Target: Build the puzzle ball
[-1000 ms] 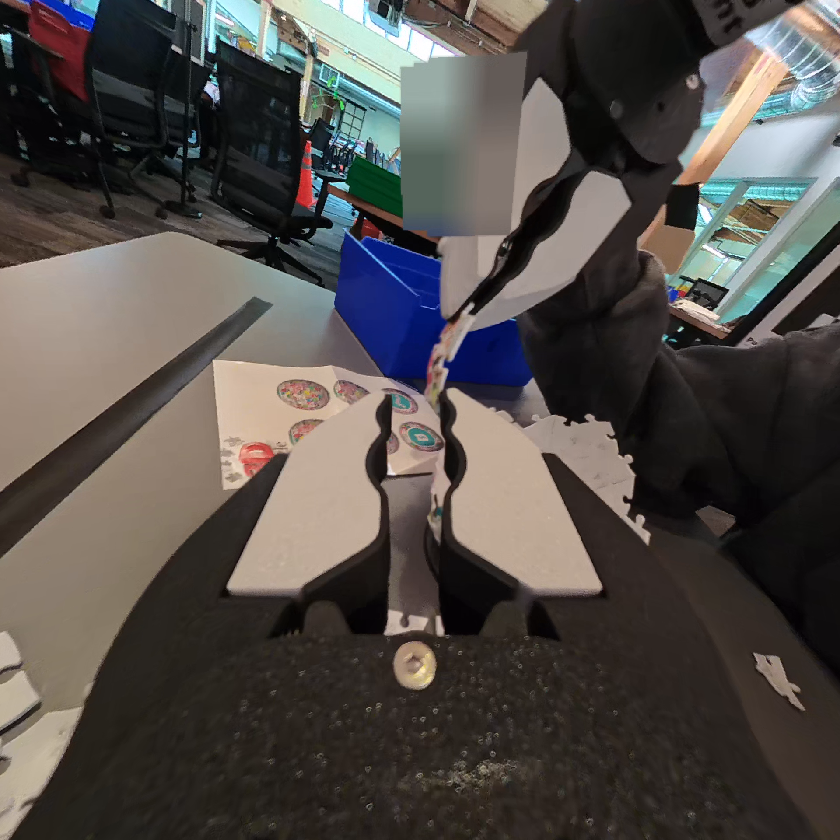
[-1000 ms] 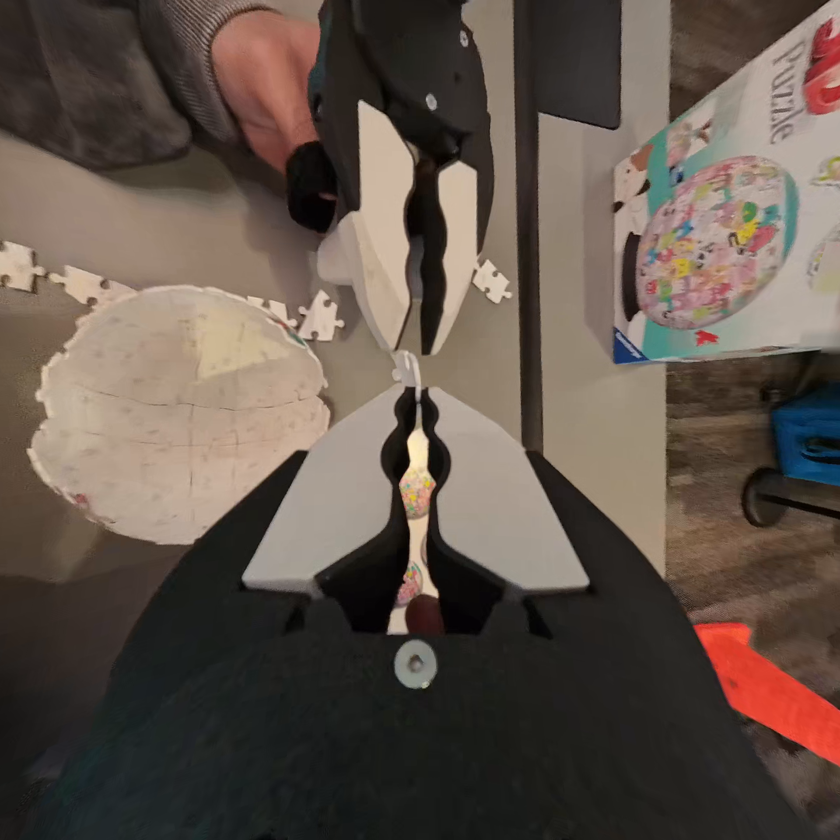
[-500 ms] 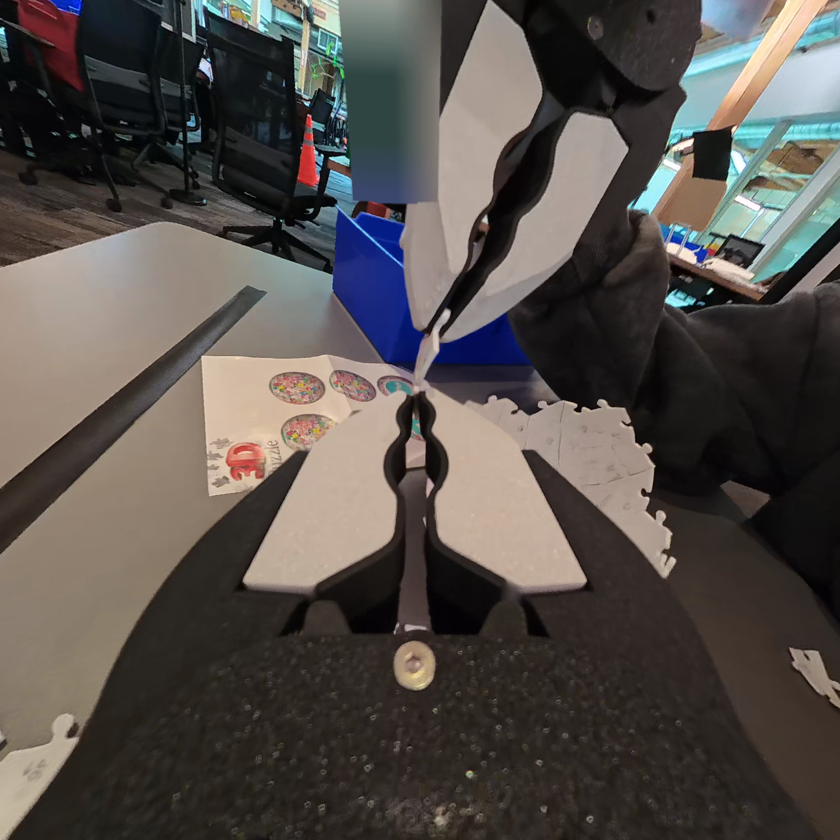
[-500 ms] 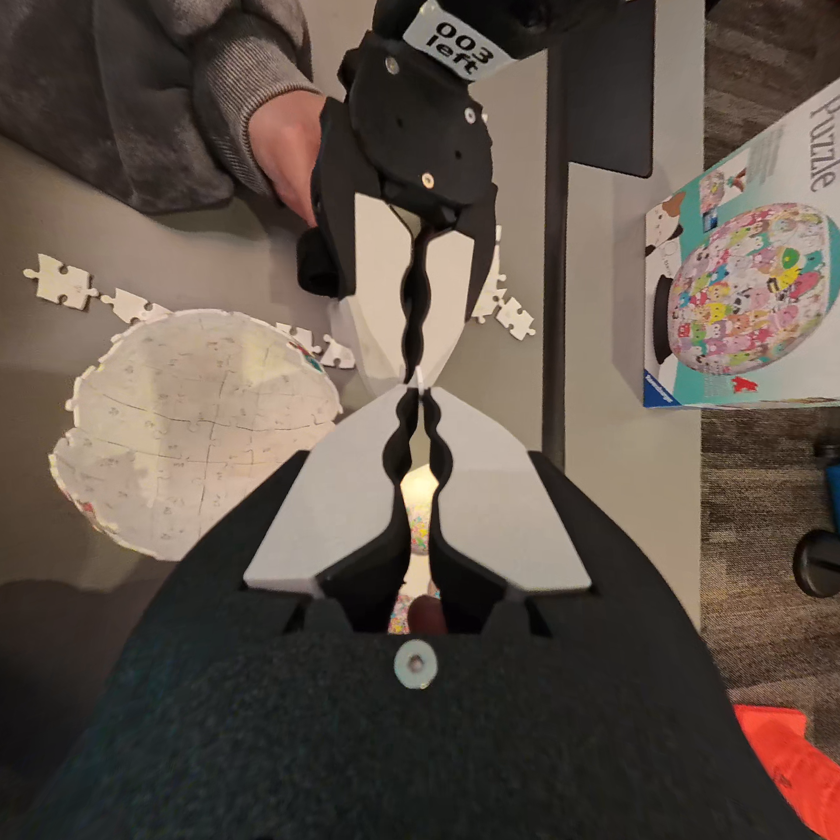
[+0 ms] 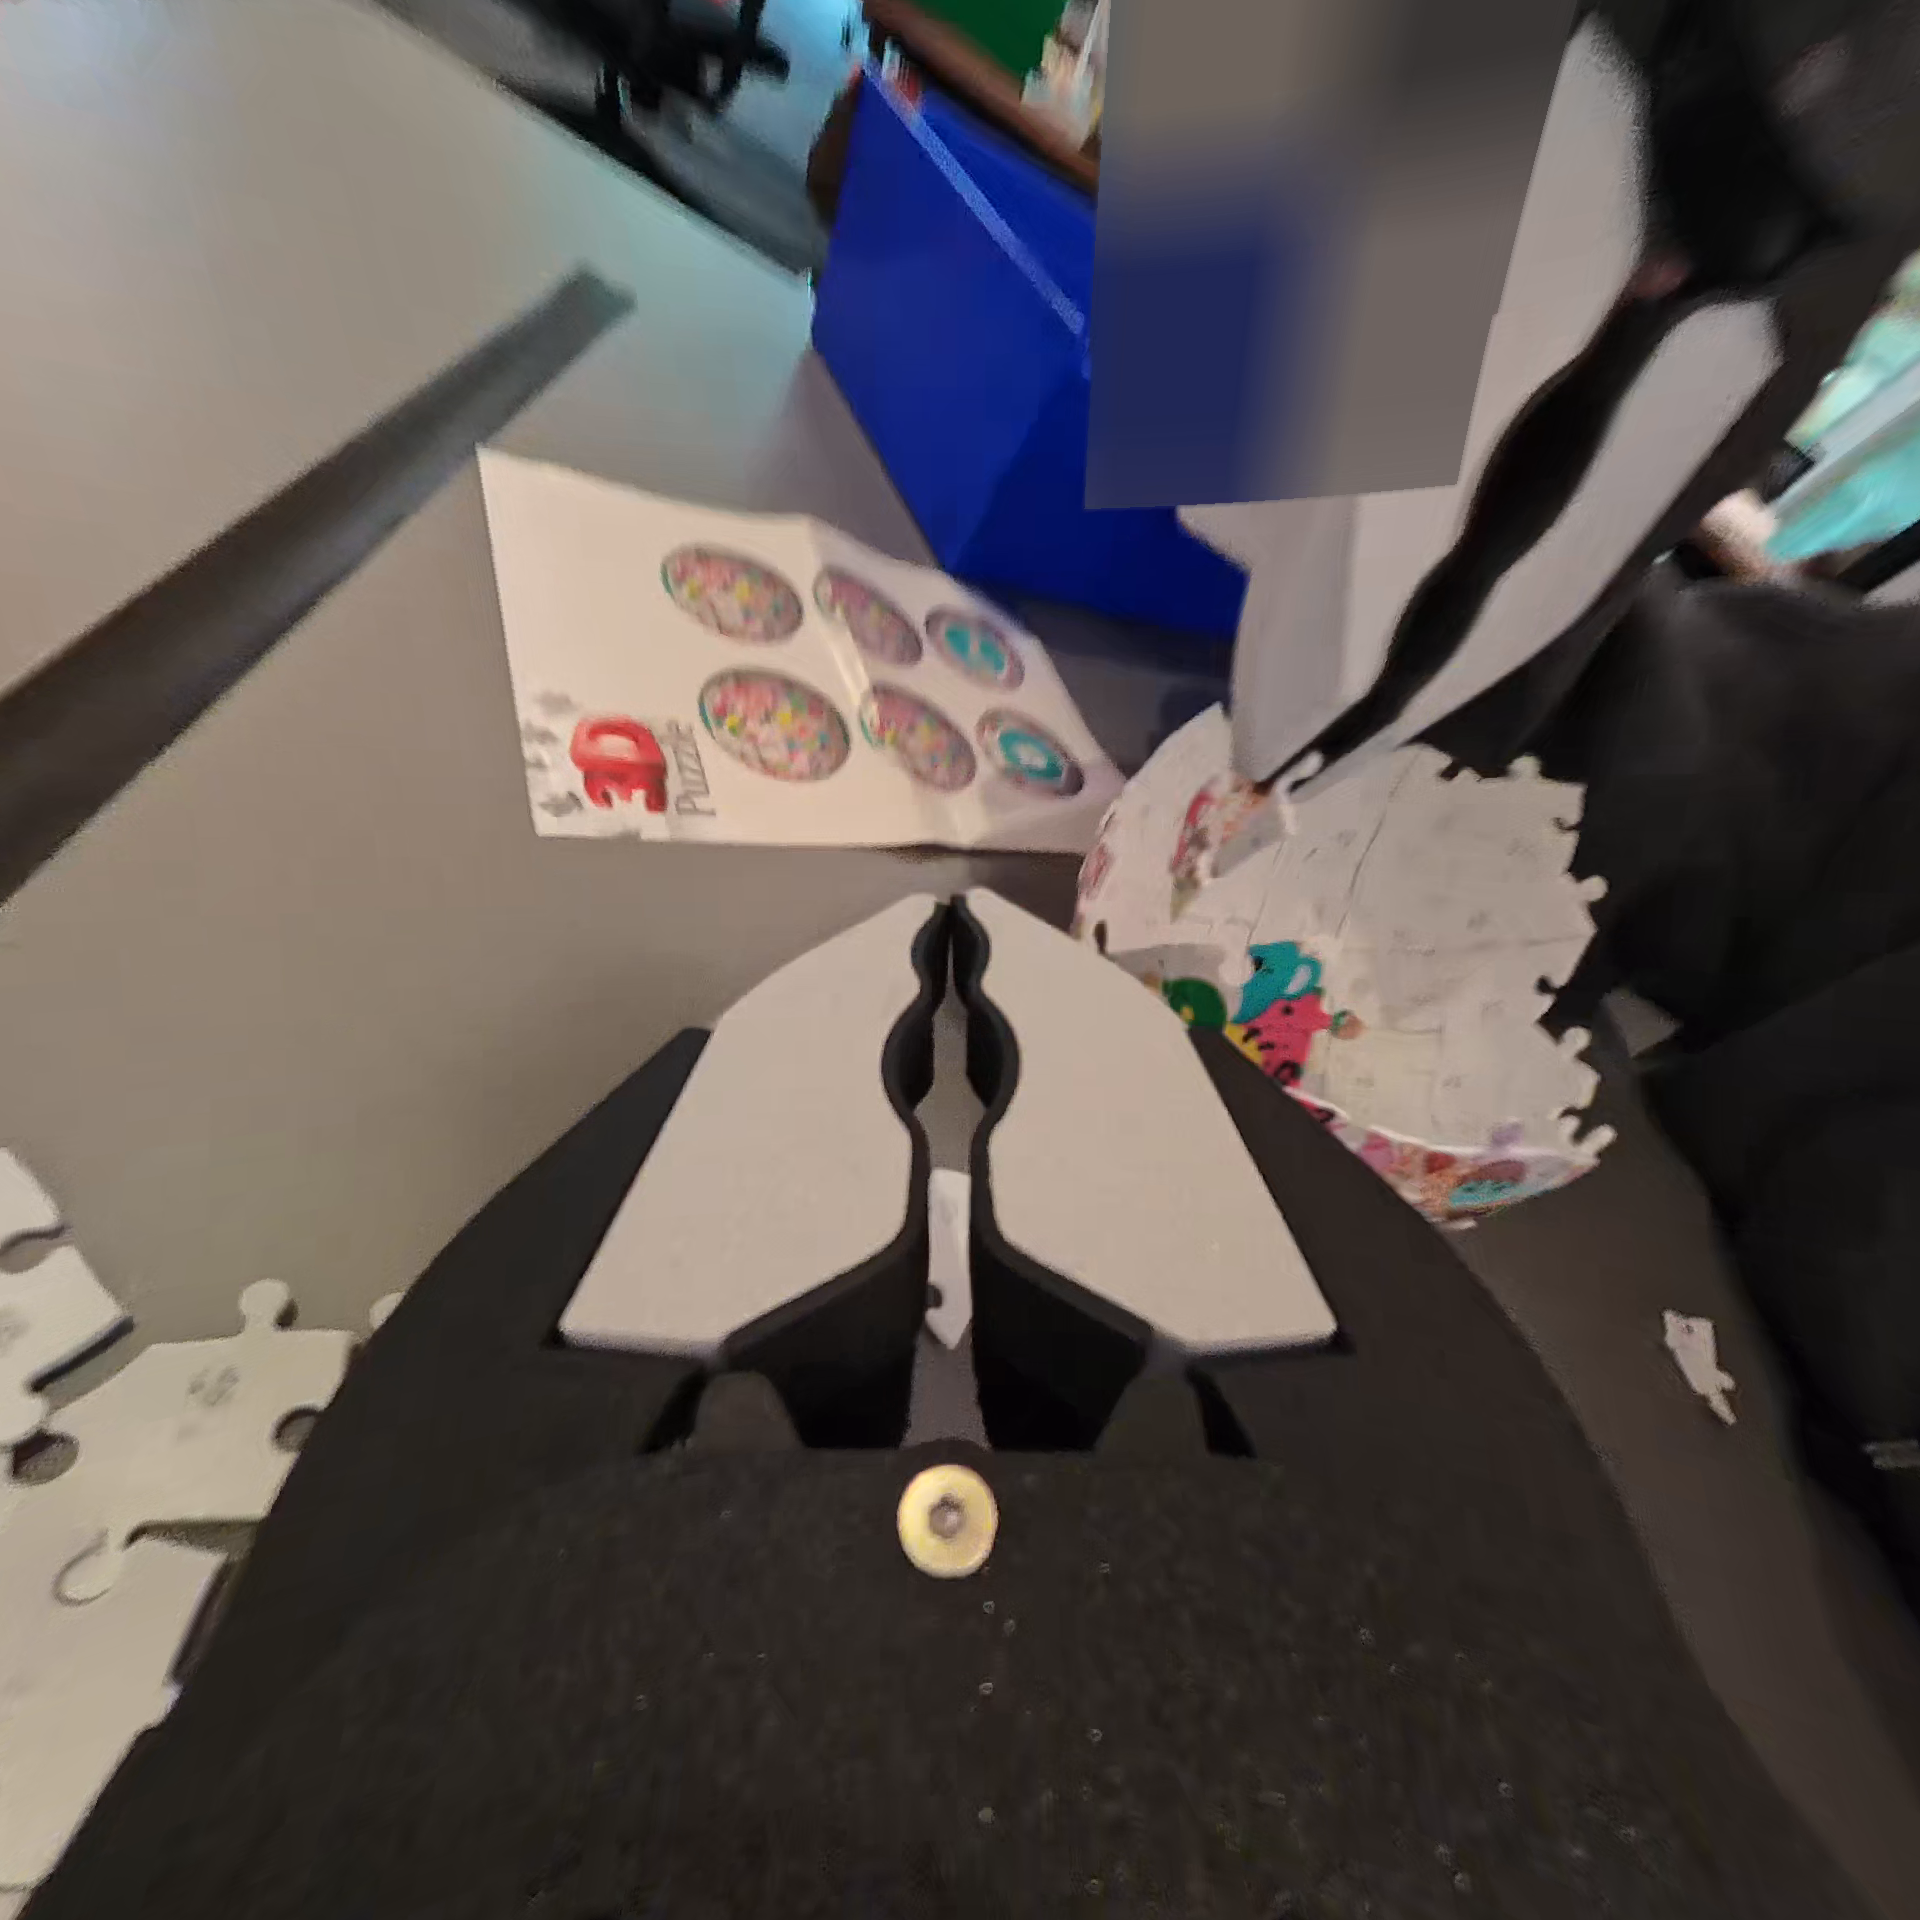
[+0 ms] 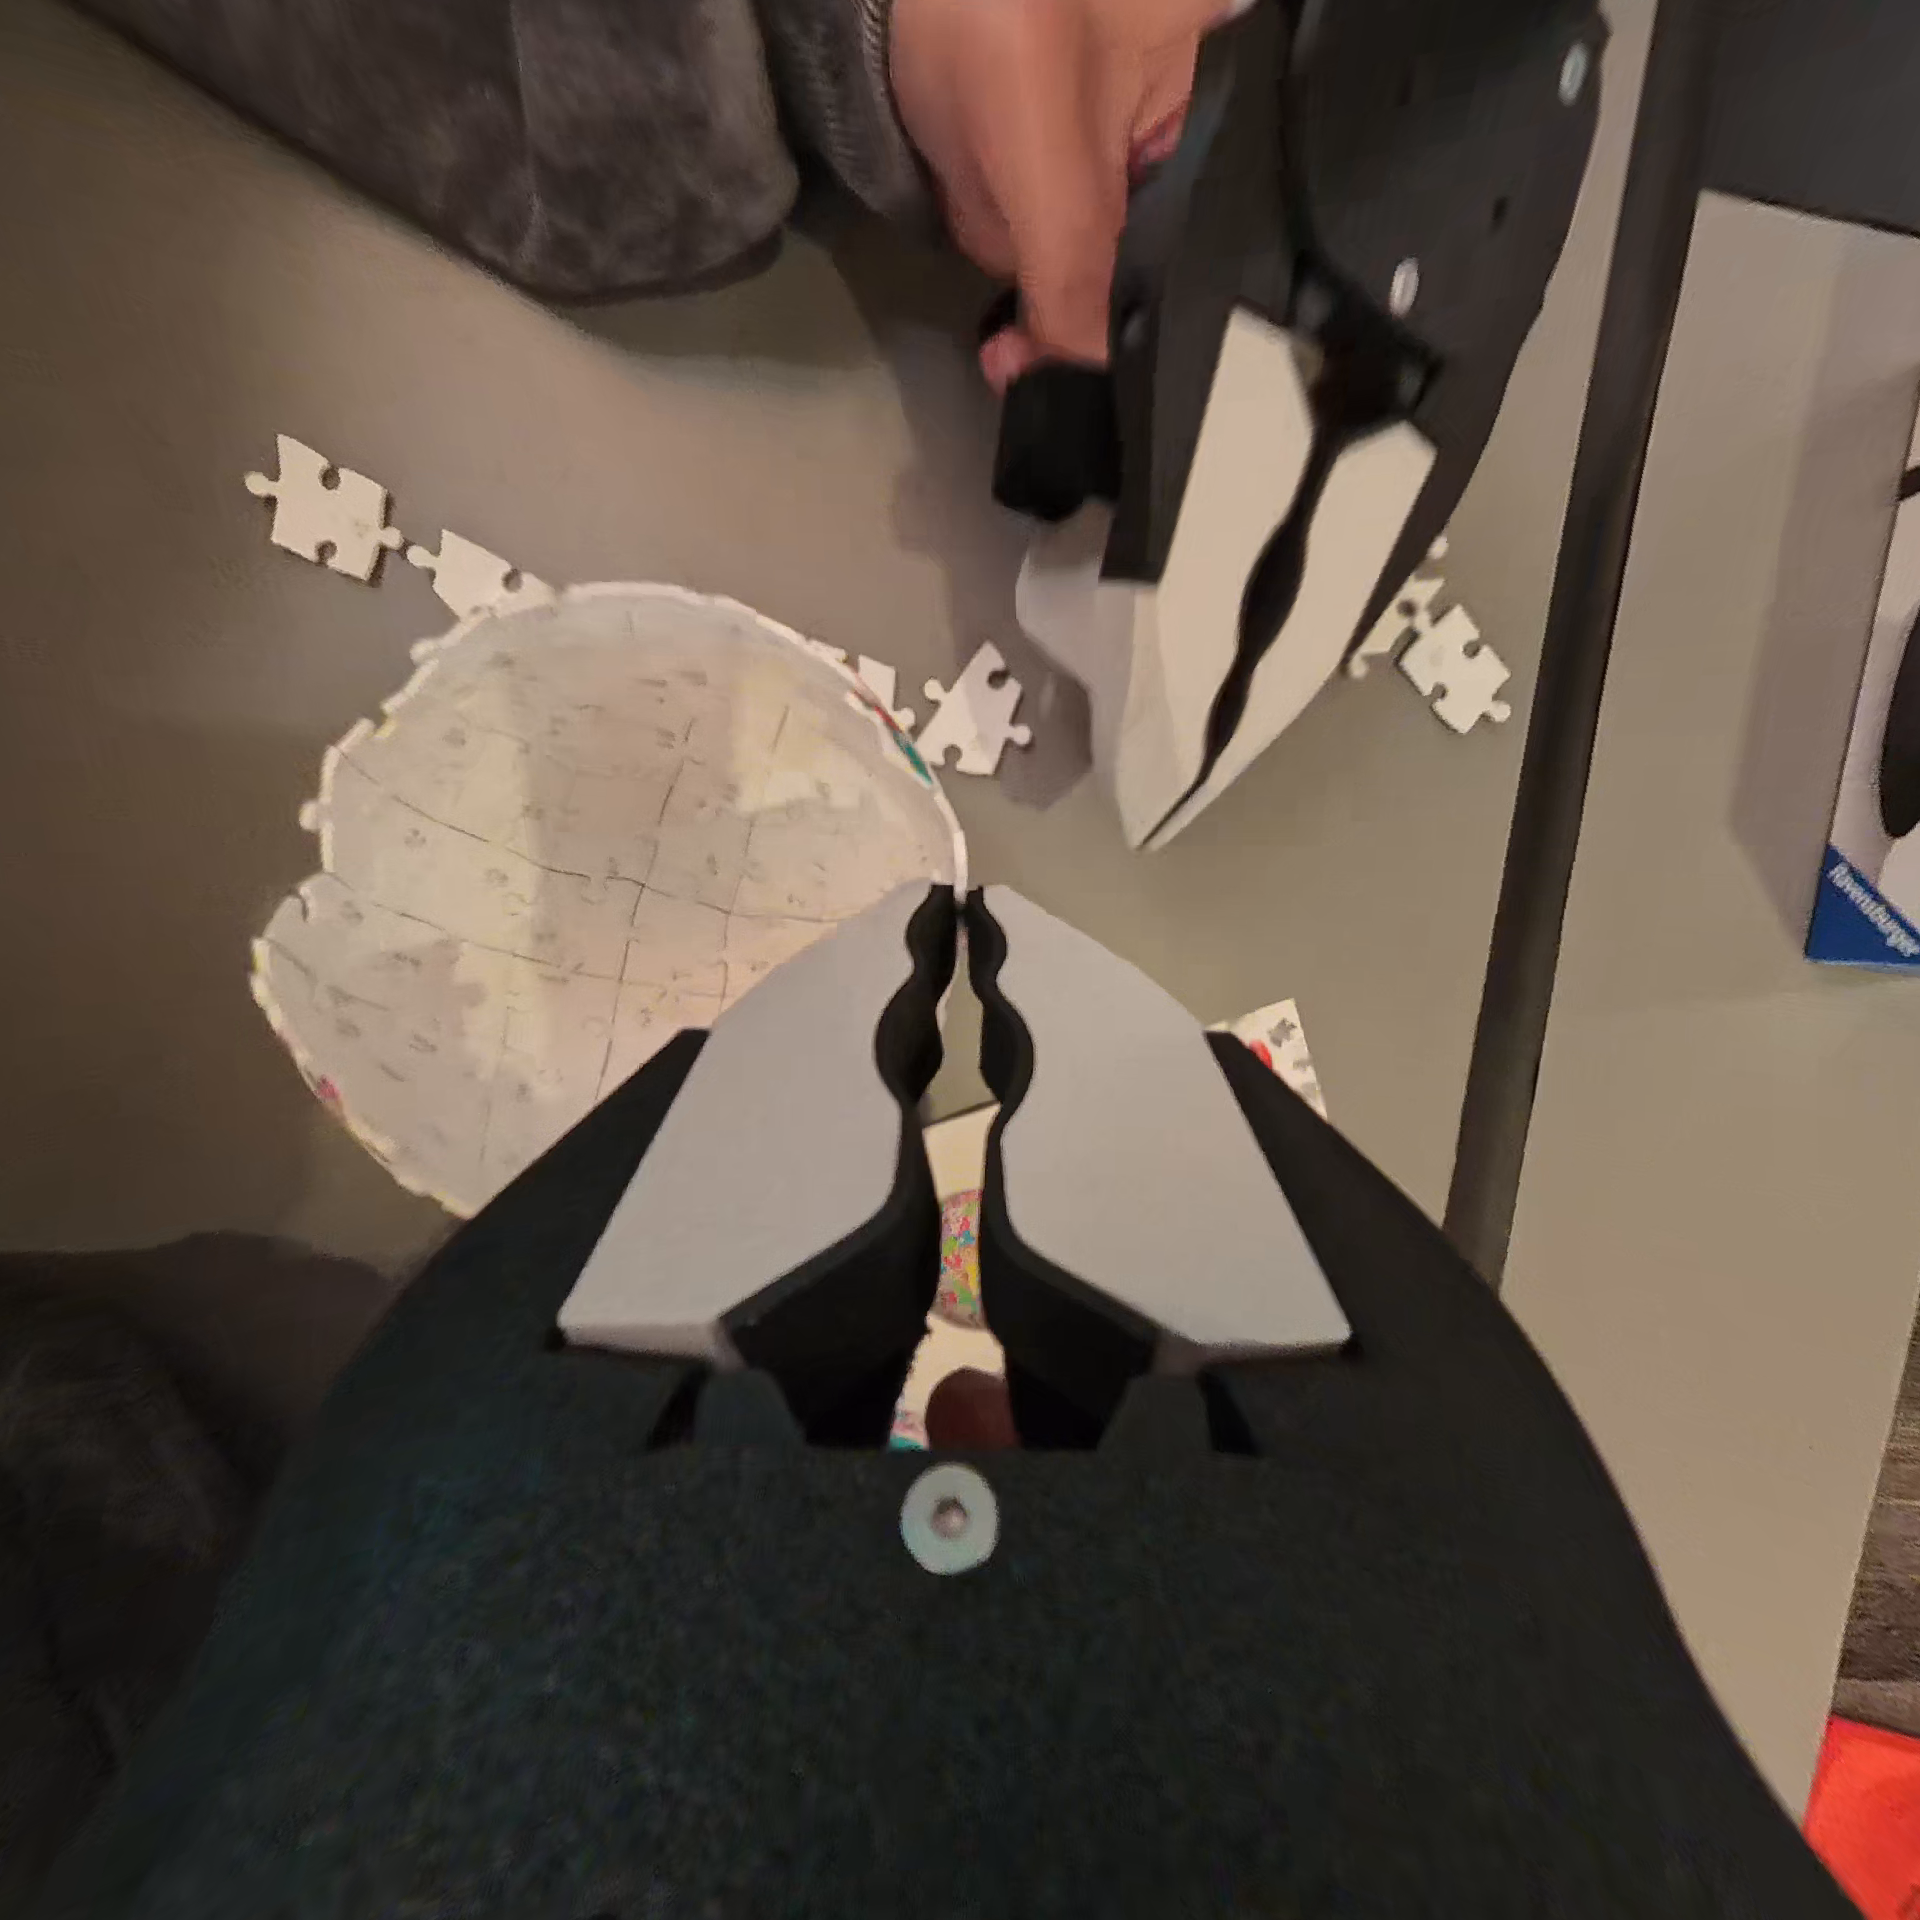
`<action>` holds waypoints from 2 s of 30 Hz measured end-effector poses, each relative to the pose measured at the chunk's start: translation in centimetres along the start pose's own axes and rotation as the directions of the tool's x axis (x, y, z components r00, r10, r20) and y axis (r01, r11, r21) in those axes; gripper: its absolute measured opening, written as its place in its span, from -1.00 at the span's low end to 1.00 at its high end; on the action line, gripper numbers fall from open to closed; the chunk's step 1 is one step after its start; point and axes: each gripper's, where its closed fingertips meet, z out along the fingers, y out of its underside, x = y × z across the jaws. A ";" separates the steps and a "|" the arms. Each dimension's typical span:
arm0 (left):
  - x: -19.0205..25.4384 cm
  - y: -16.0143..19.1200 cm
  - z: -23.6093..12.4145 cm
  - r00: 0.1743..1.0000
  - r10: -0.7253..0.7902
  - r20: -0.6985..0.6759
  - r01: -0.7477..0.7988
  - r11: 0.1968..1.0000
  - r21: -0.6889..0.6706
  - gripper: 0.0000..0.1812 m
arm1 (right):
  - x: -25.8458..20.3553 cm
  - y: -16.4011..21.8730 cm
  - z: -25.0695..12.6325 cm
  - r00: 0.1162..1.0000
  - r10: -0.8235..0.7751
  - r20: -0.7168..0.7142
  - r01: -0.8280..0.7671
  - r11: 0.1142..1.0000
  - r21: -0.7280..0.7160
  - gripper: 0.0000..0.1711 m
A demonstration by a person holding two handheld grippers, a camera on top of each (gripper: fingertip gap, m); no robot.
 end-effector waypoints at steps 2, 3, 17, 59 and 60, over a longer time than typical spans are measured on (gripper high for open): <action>-0.1 1.0 1.1 0.999 0.024 0.026 -0.021 0.996 -0.088 -1.00 | -0.2 0.1 0.6 1.000 -0.025 -0.007 0.025 0.999 -0.040 -0.98; -0.1 1.5 1.6 0.999 0.033 0.036 -0.028 0.992 -0.126 -1.00 | -0.2 0.3 0.9 0.999 -0.041 -0.019 0.040 0.996 -0.075 -0.98; 0.5 2.9 3.3 1.000 0.022 0.006 -0.020 0.971 -0.236 -1.00 | -0.1 0.8 2.2 0.979 -0.171 -0.112 0.141 0.961 -0.236 -0.98; 0.7 2.8 3.5 1.000 -0.025 -0.011 0.022 0.972 -0.233 -1.00 | 0.6 2.0 2.7 0.993 -0.014 -0.115 0.008 0.999 -0.054 -0.98; 0.7 2.8 3.5 1.000 -0.021 -0.010 0.018 0.973 -0.230 -1.00 | 0.7 2.0 2.7 0.995 0.003 -0.104 -0.008 0.999 -0.044 -0.98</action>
